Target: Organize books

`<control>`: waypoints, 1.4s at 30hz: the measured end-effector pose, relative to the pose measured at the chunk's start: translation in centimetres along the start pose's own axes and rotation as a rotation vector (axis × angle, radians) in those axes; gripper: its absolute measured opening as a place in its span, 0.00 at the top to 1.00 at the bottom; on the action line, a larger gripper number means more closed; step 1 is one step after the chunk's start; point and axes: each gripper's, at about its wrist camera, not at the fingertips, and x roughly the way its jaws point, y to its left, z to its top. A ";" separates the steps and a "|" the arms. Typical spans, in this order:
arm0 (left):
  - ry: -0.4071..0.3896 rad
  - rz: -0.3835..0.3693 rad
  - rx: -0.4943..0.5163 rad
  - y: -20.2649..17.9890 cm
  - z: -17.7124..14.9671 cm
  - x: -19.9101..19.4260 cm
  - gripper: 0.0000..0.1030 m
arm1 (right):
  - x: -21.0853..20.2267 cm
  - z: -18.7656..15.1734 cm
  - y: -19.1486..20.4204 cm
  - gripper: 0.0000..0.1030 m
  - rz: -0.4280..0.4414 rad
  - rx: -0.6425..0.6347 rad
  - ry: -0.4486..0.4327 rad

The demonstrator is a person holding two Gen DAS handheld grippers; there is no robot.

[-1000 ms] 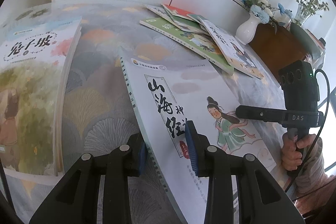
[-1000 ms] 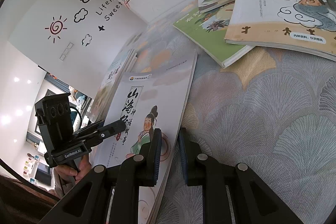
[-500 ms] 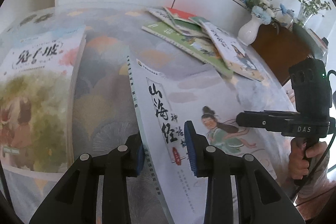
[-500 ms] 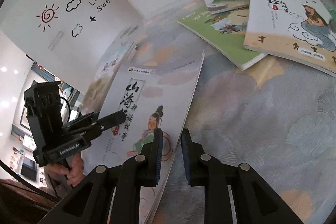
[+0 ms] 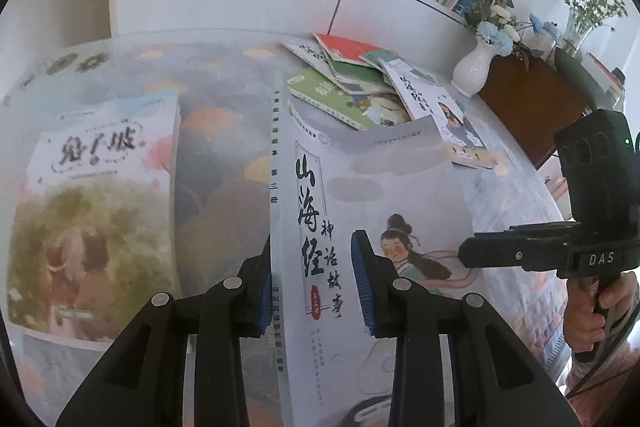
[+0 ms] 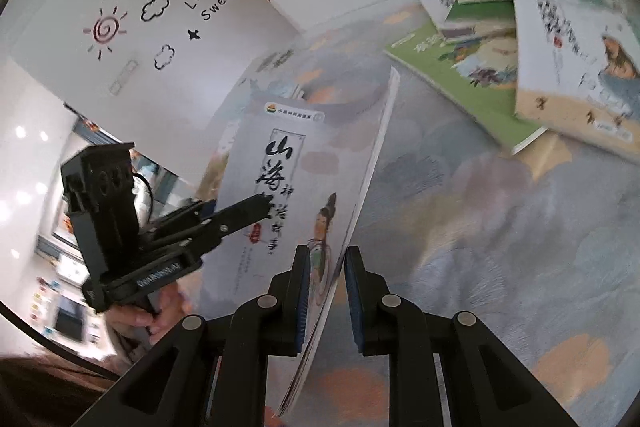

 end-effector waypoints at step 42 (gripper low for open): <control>-0.037 0.030 -0.213 18.0 5.6 -3.5 0.66 | 12.7 10.7 11.2 0.82 0.050 -0.109 0.071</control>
